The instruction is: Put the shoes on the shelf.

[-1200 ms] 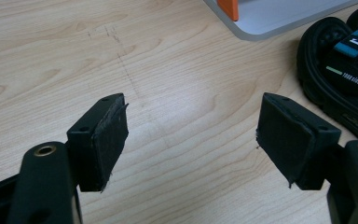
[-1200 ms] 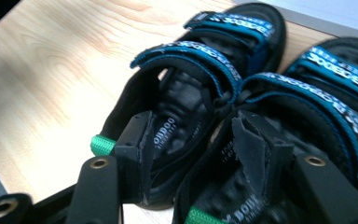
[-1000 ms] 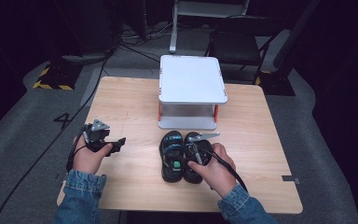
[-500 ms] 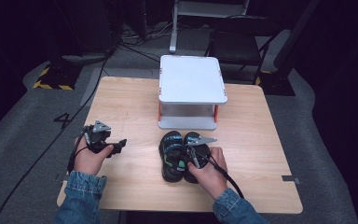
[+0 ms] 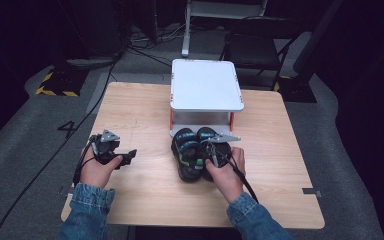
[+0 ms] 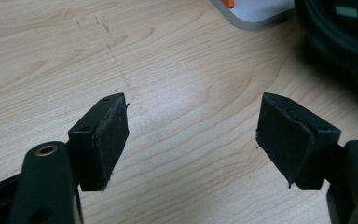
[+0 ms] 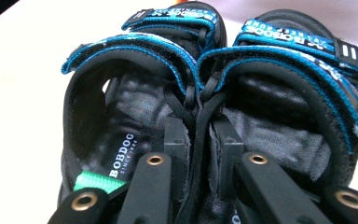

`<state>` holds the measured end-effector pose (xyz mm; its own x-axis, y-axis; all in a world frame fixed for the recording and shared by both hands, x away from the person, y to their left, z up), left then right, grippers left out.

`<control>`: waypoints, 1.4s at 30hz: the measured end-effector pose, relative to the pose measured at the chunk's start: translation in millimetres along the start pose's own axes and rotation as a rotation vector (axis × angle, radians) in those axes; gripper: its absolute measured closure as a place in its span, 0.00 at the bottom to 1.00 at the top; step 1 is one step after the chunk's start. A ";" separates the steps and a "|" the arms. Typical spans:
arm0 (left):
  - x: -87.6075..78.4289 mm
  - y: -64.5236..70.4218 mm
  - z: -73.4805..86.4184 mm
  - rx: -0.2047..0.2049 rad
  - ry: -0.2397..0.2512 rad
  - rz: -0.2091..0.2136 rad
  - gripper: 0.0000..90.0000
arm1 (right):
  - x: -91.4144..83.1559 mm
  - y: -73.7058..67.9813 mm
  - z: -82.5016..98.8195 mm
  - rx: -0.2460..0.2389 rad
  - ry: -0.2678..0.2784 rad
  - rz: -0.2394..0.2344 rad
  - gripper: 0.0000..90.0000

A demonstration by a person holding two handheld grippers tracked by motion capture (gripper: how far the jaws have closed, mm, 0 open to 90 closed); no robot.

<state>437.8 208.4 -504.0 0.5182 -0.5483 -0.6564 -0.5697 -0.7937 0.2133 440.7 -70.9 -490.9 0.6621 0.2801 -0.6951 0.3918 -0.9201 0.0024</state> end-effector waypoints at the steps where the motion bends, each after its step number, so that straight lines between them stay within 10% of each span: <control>1: -0.1 0.1 0.0 -0.001 0.001 0.001 0.28 | 2.5 4.8 -6.8 0.006 0.008 0.012 0.88; 15: 5.9 -3.5 4.2 -0.012 -0.010 0.004 0.28 | 64.3 59.5 -65.8 0.038 0.066 0.145 0.88; 26: 13.9 -1.2 6.9 0.002 -0.034 0.009 0.28 | 89.6 61.1 -68.1 0.055 0.109 0.168 0.87; 42: 22.2 7.3 8.0 0.021 -0.058 0.030 0.28 | 70.5 66.9 -81.4 0.025 0.262 0.164 0.50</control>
<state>440.1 192.4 -522.8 0.4632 -0.5547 -0.6912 -0.5978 -0.7713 0.2183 565.6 -90.5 -481.2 0.8584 0.1858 -0.4782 0.2528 -0.9643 0.0791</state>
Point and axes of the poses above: each handheld gripper's, and its own axes: x roughly forward along the jaws, z roughly out of its underside, y roughly to its right, the point moved 9 cm from there along x, roughly forward along the jaws, and after that the axes turned 11 degrees about z, right-handed, at the moved point
